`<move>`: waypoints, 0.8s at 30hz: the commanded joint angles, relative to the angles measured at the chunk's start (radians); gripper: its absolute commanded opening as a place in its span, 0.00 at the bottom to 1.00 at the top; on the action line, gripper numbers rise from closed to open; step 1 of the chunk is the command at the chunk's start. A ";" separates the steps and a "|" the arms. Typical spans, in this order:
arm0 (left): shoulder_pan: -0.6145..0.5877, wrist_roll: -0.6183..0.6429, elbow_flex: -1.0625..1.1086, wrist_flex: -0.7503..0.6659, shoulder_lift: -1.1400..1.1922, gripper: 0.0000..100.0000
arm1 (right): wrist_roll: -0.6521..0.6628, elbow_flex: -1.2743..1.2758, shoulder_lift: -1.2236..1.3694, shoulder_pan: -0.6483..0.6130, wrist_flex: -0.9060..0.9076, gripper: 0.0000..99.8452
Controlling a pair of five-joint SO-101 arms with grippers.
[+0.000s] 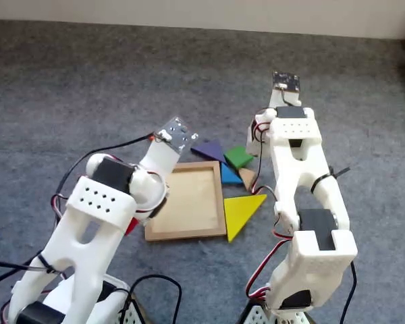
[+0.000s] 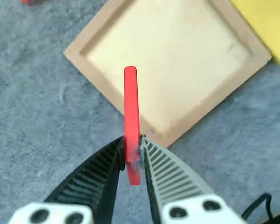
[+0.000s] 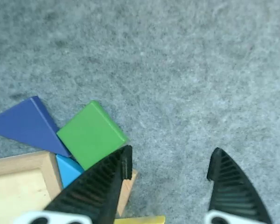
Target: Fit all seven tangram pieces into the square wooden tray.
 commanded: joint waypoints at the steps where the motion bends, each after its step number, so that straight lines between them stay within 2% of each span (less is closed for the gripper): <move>1: 0.068 0.103 -0.044 -0.094 -0.007 0.01 | -0.002 -0.008 -0.016 0.015 -0.013 0.26; 5: 0.120 0.149 0.005 -0.192 -0.007 0.01 | -0.002 -0.008 -0.016 0.031 -0.013 0.26; 12: 0.174 0.152 0.116 -0.330 -0.007 0.01 | -0.002 -0.008 -0.016 0.042 -0.013 0.26; 19: 0.266 0.083 0.168 -0.338 -0.007 0.01 | -0.003 -0.008 -0.016 0.054 -0.013 0.26; 24: 0.294 0.080 0.185 -0.339 -0.007 0.01 | -0.008 -0.008 -0.016 0.073 -0.013 0.26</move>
